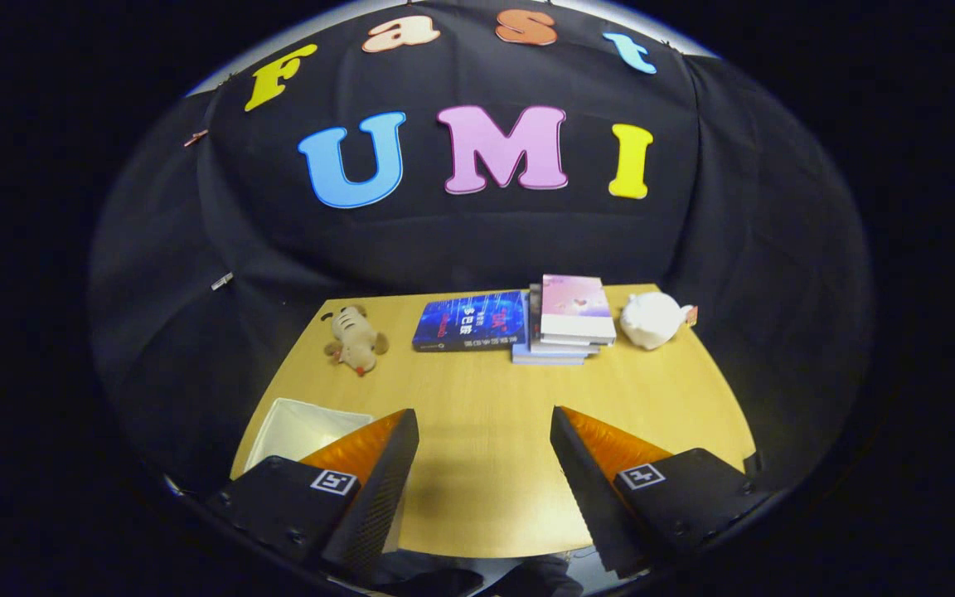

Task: Open the storage box then place both shoes into the box .Put the left shoe in first, then the right shoe, with the right side of both shoes facing outward in a uniform manner.

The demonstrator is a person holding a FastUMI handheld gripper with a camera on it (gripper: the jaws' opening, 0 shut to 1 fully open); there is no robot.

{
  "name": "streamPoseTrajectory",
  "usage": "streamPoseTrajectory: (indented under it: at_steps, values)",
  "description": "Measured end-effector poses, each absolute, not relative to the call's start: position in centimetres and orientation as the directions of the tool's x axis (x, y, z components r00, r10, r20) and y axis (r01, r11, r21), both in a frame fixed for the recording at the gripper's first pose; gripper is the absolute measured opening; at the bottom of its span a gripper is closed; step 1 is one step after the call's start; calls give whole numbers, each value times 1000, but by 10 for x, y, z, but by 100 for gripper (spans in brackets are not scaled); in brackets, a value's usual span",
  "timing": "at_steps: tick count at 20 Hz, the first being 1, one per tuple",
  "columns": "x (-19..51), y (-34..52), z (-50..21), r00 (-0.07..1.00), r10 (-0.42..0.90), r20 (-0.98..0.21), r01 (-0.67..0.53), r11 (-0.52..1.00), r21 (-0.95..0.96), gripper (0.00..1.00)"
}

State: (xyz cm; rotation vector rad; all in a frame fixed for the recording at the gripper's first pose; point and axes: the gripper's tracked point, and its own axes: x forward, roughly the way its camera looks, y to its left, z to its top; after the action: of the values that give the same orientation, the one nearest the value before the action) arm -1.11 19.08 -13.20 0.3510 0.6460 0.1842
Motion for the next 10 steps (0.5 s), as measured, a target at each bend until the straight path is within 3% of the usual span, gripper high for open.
streamPoseTrajectory:
  at_steps: [10]
  values:
    - [2,92,-83,936,107,-336,-41,979,198,97]
